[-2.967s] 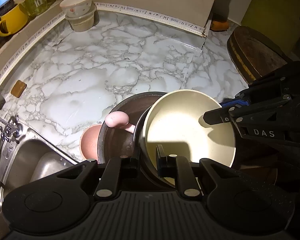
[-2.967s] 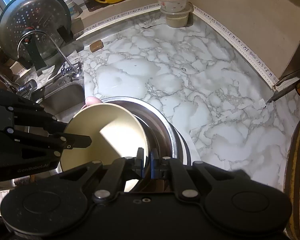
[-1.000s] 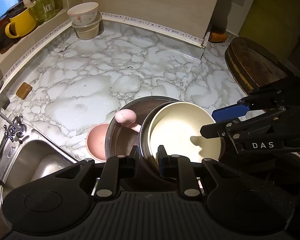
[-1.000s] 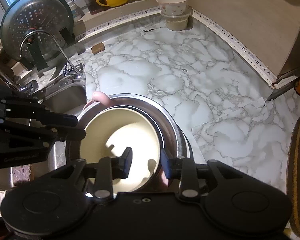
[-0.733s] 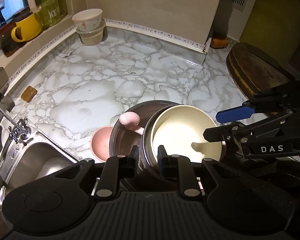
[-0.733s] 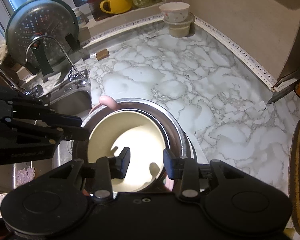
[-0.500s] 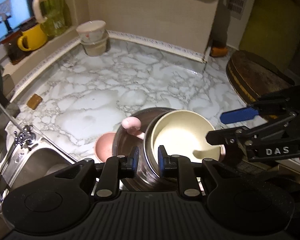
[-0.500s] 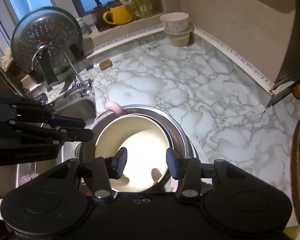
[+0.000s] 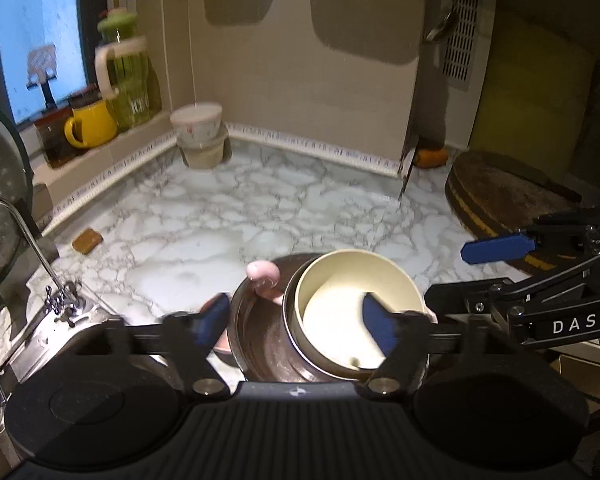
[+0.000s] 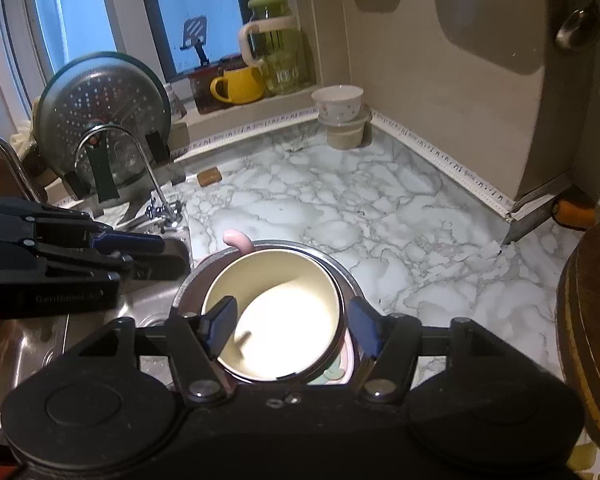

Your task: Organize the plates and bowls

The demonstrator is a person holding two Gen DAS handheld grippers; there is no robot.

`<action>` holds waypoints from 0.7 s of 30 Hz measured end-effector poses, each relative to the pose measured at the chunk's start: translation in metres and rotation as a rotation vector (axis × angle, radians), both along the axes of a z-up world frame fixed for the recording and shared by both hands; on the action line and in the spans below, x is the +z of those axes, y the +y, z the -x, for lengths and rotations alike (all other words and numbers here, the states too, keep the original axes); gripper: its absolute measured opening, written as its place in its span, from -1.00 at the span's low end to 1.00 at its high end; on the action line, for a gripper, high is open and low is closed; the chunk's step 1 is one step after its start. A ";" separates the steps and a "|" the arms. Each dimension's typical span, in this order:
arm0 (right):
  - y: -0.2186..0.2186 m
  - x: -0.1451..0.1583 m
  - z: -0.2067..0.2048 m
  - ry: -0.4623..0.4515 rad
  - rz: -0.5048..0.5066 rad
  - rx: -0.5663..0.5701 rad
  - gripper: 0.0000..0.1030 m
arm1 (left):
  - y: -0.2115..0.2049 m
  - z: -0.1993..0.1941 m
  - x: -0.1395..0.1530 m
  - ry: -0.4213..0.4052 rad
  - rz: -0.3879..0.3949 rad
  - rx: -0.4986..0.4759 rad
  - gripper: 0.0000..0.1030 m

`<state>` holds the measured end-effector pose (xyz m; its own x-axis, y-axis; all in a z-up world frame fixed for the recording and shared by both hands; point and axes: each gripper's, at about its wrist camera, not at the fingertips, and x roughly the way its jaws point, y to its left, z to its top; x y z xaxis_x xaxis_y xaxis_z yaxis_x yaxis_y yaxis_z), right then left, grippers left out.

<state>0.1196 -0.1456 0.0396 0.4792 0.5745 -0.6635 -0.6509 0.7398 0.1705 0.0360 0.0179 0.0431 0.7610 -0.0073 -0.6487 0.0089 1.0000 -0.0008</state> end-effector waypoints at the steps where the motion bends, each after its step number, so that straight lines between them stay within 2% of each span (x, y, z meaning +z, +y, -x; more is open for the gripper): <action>1: -0.002 -0.001 0.003 -0.007 -0.008 -0.006 0.24 | -0.002 0.004 -0.001 -0.011 -0.006 -0.006 0.44; 5: -0.010 -0.005 0.016 -0.024 -0.032 -0.041 0.37 | -0.010 0.016 -0.006 -0.025 -0.013 -0.016 0.45; 10: -0.022 -0.007 0.033 -0.056 -0.076 -0.083 0.59 | -0.015 0.029 -0.011 -0.034 0.002 -0.001 0.61; 12: -0.026 -0.007 0.042 -0.081 -0.097 -0.102 0.68 | -0.016 0.034 -0.013 -0.039 0.006 0.008 0.83; 14: -0.030 -0.007 0.051 -0.107 -0.119 -0.129 0.93 | -0.017 0.039 -0.014 -0.054 0.007 0.027 0.97; 15: -0.032 -0.008 0.055 -0.123 -0.131 -0.143 0.99 | -0.016 0.042 -0.014 -0.061 0.011 0.036 0.99; 21: -0.035 -0.015 0.079 -0.151 -0.151 -0.224 1.00 | -0.013 0.055 -0.016 -0.068 0.052 0.065 0.99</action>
<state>0.0411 -0.1810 0.0247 0.6914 0.5302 -0.4908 -0.5011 0.8413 0.2030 -0.0193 0.0051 0.0267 0.8030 0.0112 -0.5959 -0.0539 0.9971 -0.0540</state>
